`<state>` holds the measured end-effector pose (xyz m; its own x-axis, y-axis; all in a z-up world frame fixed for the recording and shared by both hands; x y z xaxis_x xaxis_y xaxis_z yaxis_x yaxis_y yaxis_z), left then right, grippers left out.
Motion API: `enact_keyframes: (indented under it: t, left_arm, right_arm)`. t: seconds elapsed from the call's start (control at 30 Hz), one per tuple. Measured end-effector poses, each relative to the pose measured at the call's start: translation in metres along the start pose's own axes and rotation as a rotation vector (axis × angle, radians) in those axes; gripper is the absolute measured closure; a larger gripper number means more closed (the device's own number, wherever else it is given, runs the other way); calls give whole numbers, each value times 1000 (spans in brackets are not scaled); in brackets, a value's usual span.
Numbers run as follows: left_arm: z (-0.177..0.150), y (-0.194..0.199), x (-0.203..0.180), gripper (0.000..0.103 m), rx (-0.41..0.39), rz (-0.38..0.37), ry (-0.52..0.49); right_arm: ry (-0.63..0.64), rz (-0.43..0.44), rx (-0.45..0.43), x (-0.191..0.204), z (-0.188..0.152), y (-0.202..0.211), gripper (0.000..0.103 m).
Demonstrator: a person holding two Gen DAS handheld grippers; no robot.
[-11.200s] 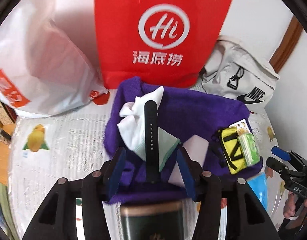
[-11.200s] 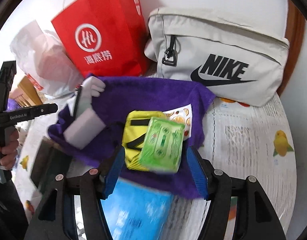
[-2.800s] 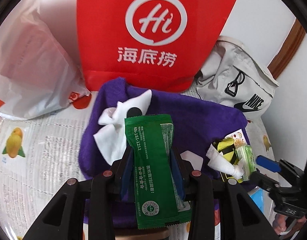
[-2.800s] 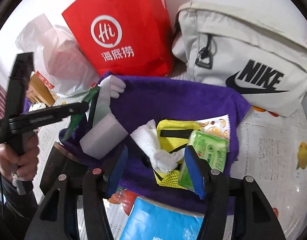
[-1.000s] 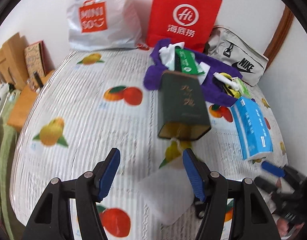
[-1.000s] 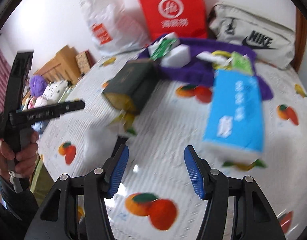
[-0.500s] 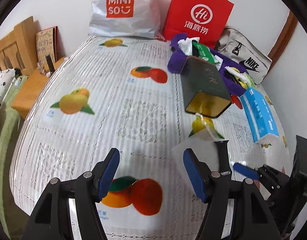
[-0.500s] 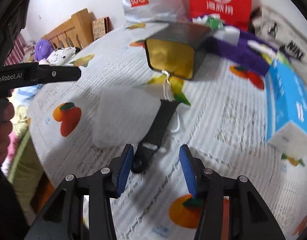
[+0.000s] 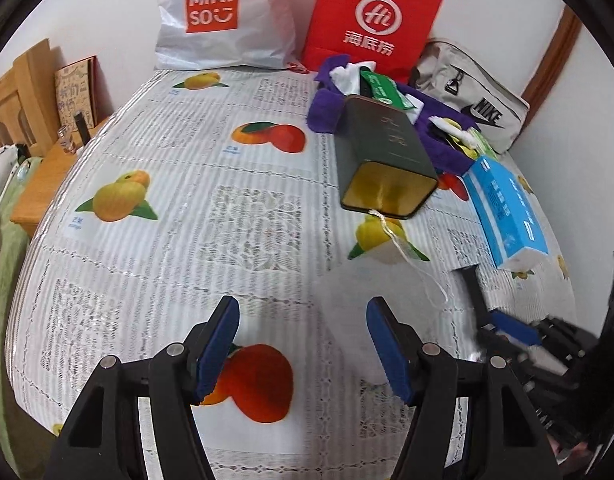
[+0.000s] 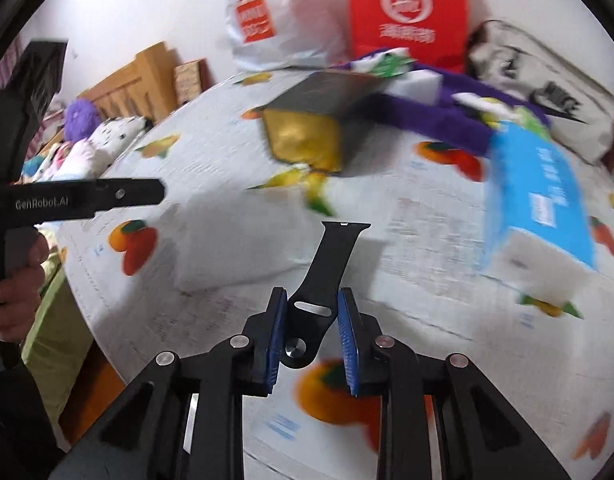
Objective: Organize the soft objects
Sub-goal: 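Grasp the white mesh bag with the left gripper while the right lifts the strap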
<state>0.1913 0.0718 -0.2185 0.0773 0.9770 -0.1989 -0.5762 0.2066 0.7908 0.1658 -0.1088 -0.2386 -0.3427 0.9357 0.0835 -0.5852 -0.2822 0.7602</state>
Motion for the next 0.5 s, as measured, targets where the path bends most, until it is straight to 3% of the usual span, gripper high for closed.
enact_keyframes:
  t: [0.37, 0.5]
  left_arm:
    - [-18, -19, -30, 39, 45, -23, -28]
    - [-20, -22, -35, 39, 59, -14, -40]
  right_arm:
    - [-104, -106, 66, -80, -44, 17, 76]
    - [-127, -107, 36, -85, -40, 15, 57]
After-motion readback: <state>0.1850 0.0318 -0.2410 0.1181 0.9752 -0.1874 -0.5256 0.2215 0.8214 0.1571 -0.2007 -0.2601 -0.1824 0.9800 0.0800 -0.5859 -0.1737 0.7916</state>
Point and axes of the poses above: each gripper's, at about its wrist camera, not at the fingertips, and y roughly against the way its jaws point, x to its left, z to its top, the point moved 9 cm from there along -y, roughly the way its jaws point, and after that the axes turned 4 degrees about -x, right-handed, at the moved point
